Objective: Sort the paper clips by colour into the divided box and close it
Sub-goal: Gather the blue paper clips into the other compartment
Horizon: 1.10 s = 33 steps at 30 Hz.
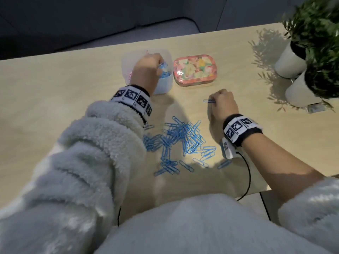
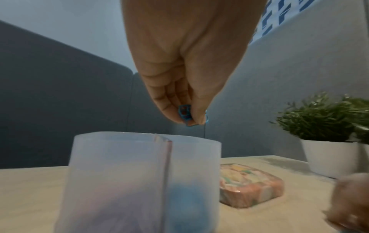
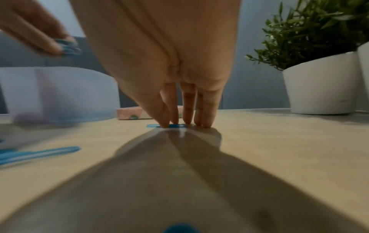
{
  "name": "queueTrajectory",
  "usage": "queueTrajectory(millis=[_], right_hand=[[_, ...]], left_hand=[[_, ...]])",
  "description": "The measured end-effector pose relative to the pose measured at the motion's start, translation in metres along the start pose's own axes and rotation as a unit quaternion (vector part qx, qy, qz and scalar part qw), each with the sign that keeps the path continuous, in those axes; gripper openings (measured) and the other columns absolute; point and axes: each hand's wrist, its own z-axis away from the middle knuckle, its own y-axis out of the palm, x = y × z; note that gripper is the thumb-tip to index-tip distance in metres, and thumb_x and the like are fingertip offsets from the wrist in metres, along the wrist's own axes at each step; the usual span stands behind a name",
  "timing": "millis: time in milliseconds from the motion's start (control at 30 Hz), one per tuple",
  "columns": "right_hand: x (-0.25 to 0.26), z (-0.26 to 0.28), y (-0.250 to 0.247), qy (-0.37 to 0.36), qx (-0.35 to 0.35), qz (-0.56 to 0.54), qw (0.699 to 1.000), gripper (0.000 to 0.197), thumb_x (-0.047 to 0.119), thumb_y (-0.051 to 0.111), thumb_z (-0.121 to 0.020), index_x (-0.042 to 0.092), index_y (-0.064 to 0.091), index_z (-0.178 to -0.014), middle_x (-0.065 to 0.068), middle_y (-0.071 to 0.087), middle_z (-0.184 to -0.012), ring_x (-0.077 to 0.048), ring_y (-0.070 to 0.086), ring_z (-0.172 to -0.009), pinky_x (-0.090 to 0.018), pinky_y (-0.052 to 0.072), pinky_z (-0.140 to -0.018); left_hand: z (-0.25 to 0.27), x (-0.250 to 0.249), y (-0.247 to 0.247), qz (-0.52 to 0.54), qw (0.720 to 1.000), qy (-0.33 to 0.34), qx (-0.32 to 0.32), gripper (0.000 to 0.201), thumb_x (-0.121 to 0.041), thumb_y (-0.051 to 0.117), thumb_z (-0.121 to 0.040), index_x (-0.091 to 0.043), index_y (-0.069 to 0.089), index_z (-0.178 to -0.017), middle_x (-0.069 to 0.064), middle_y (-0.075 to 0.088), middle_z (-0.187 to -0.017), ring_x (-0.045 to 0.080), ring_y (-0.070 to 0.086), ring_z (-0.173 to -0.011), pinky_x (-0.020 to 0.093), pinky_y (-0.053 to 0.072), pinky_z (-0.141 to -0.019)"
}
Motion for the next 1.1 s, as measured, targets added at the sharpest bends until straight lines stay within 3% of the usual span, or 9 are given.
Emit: queueTrajectory(millis=[133,200,333,433,500,600,700,867,1100], right_hand=[[0.01,0.009,0.013,-0.045,-0.001,0.045,0.998,0.028,0.012,0.044,-0.09,0.008,0.064,-0.109,-0.018,0.053,-0.112,-0.035,0.045,-0.111,-0.038,0.043,-0.085],[0.015,0.013,0.016,-0.06,0.011,0.047,0.997,0.027,0.013,0.045,-0.091,0.008,0.065,-0.107,-0.017,0.054,-0.11,-0.035,0.046,-0.11,-0.038,0.044,-0.081],[0.018,0.022,0.021,-0.129,0.076,-0.006,0.989,0.028,0.023,0.046,-0.092,0.008,0.068,-0.101,-0.021,0.056,-0.1,-0.037,0.053,-0.099,-0.041,0.048,-0.081],[0.015,0.029,0.022,-0.137,0.115,-0.039,0.983,0.045,0.049,0.046,-0.085,0.01,0.066,-0.091,-0.02,0.055,-0.093,-0.035,0.053,-0.096,-0.04,0.045,-0.083],[0.018,0.038,0.021,-0.147,0.136,-0.019,0.98,0.057,0.059,0.06,-0.076,0.012,0.062,-0.109,-0.017,0.051,-0.104,-0.032,0.047,-0.103,-0.04,0.043,-0.09],[0.028,0.053,0.023,-0.168,0.138,0.007,0.976,0.075,0.056,0.074,-0.064,0.016,0.052,-0.124,-0.012,0.046,-0.114,-0.028,0.04,-0.109,-0.038,0.043,-0.089],[0.037,0.06,0.031,-0.178,0.128,-0.017,0.976,0.065,0.04,0.076,-0.068,0.016,0.054,-0.123,-0.012,0.046,-0.117,-0.028,0.041,-0.111,-0.04,0.044,-0.09],[0.046,0.063,0.036,-0.149,0.111,-0.031,0.982,0.031,0.011,0.057,-0.083,0.009,0.061,-0.114,-0.016,0.051,-0.113,-0.034,0.046,-0.11,-0.044,0.044,-0.089],[0.047,0.055,0.03,-0.152,0.111,-0.03,0.982,0.022,0.009,0.054,-0.086,0.003,0.066,-0.103,-0.019,0.062,-0.108,-0.035,0.055,-0.104,-0.038,0.041,-0.087]], left_hand=[[-0.033,0.001,0.003,-0.015,0.996,-0.051,0.068,0.041,-0.018,0.063,-0.085,-0.011,0.053,-0.124,0.014,0.06,-0.124,0.03,0.053,-0.116,0.034,0.041,-0.098],[-0.032,0.002,0.005,-0.013,0.997,-0.042,0.065,0.042,-0.02,0.061,-0.087,-0.011,0.052,-0.127,0.013,0.058,-0.127,0.029,0.051,-0.119,0.035,0.038,-0.102],[0.013,0.001,0.014,-0.004,0.996,0.094,0.002,0.024,-0.013,0.057,-0.087,-0.009,0.063,-0.11,0.013,0.063,-0.115,0.03,0.053,-0.111,0.033,0.037,-0.095],[0.062,0.007,0.035,0.003,0.975,0.136,0.176,0.04,-0.025,0.068,-0.082,-0.011,0.06,-0.118,0.011,0.058,-0.125,0.029,0.053,-0.115,0.036,0.039,-0.099],[0.085,0.016,0.051,-0.035,0.952,0.138,0.269,0.073,-0.038,0.076,-0.071,-0.011,0.048,-0.133,0.01,0.046,-0.142,0.027,0.043,-0.129,0.034,0.029,-0.109],[0.101,0.022,0.064,-0.071,0.947,0.145,0.278,0.093,-0.047,0.08,-0.061,-0.01,0.043,-0.137,0.008,0.041,-0.146,0.028,0.037,-0.131,0.028,0.021,-0.11],[0.105,0.019,0.066,-0.057,0.959,0.124,0.248,0.075,-0.039,0.078,-0.066,-0.013,0.05,-0.131,0.008,0.05,-0.136,0.031,0.044,-0.118,0.035,0.032,-0.104],[0.107,0.012,0.07,-0.043,0.97,0.115,0.211,0.03,-0.011,0.064,-0.081,-0.006,0.065,-0.111,0.015,0.06,-0.11,0.034,0.057,-0.1,0.041,0.044,-0.086],[0.112,0.013,0.072,-0.035,0.98,0.08,0.181,0.022,-0.005,0.056,-0.084,-0.001,0.062,-0.105,0.019,0.062,-0.102,0.035,0.056,-0.097,0.042,0.042,-0.083]])
